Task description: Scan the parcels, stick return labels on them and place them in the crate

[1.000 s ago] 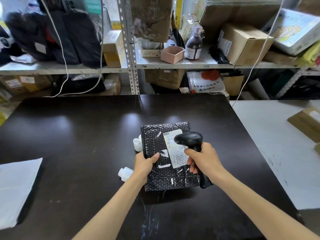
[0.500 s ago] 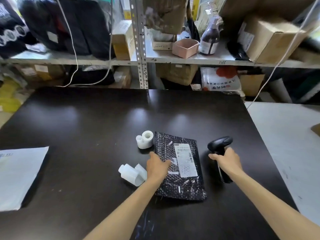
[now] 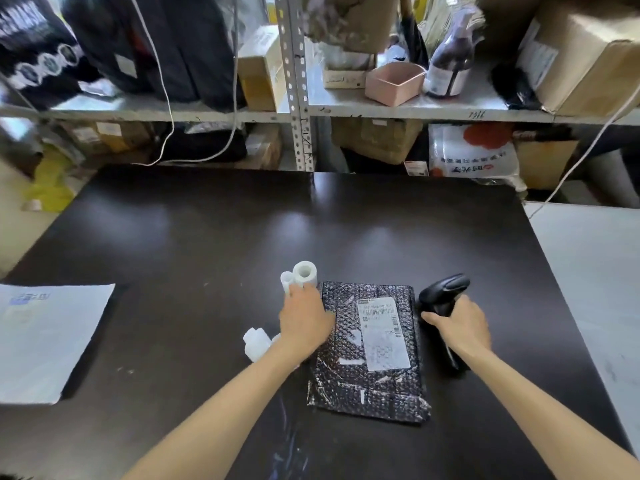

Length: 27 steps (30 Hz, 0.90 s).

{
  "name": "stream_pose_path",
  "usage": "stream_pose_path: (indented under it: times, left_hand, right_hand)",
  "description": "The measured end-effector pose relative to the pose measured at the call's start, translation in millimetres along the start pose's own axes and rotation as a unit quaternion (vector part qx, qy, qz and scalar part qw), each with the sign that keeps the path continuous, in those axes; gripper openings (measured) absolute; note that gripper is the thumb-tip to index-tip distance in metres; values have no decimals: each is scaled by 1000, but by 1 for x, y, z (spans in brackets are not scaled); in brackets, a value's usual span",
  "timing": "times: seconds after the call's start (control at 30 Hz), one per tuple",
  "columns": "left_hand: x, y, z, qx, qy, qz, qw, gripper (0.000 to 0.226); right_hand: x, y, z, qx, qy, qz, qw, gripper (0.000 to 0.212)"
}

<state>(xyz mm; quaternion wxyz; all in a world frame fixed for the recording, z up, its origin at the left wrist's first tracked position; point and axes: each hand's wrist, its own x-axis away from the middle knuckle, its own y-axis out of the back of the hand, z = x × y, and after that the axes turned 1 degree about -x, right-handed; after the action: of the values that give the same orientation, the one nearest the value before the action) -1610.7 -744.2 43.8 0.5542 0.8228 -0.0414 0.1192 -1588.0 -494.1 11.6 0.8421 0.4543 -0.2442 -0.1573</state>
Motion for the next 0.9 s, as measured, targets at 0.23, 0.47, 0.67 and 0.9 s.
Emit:
stream_pose_path:
  times: [0.23,0.47,0.67,0.9]
  left_hand:
    - [-70,24,3,-202,-42,-43,978,70]
    - [-83,14,25,-150,-100,18,983,44]
    - [-73,34,14,60,-134,37,989,39]
    - [-23,56,-12,374,-270,128,878,43]
  right_hand:
    - [6,1,6,36,-14,-11,999,51]
    - [2,5,10,14,-60,8,998,65]
    - [10,22,59,-54,57,-168,983,67]
    - [43,18,124,-335,169,142,916,20]
